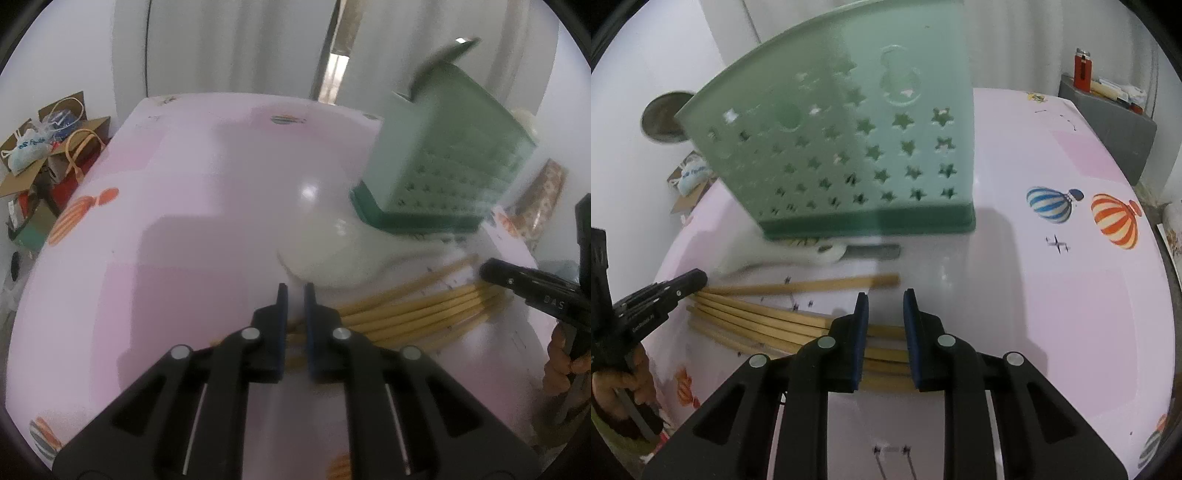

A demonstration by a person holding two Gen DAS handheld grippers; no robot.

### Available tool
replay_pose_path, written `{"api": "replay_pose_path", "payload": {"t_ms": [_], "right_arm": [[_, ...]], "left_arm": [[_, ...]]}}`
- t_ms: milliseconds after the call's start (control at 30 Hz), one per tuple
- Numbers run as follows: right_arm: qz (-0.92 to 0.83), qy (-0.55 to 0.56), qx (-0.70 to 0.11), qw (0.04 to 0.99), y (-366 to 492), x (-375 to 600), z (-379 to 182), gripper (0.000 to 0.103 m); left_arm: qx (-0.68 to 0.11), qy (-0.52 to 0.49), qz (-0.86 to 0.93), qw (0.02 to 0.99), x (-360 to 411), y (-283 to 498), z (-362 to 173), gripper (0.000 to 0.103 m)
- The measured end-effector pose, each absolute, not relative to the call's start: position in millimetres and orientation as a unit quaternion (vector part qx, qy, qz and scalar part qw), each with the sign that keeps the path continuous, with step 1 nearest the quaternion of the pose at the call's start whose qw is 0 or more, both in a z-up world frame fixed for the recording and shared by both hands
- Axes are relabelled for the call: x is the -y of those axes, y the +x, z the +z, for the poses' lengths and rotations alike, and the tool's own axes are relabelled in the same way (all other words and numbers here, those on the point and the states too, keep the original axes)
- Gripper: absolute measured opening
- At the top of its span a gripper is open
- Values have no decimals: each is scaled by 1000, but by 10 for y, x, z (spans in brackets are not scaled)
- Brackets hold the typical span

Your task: Organize utensils

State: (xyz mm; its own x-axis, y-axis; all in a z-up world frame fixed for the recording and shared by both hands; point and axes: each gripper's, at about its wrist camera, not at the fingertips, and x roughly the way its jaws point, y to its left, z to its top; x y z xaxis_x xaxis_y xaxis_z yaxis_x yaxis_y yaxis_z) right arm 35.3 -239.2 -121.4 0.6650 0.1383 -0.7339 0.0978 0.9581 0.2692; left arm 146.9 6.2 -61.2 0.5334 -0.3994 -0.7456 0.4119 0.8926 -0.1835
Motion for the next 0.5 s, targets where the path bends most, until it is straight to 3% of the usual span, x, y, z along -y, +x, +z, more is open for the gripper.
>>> {"api": "replay_pose_path", "payload": {"t_ms": [367, 433, 500], "right_arm": [[31, 153, -416, 896, 159, 2321, -1178, 20], [33, 158, -410, 898, 138, 2333, -1131, 21], [33, 161, -403, 900, 122, 2330, -1091, 27]], "left_arm": [[-429, -11, -254, 867, -132, 1359, -569, 8], [-414, -10, -259, 873, -117, 1375, -489, 19], [-389, 9, -260, 884, -48, 1395, -394, 50]]}}
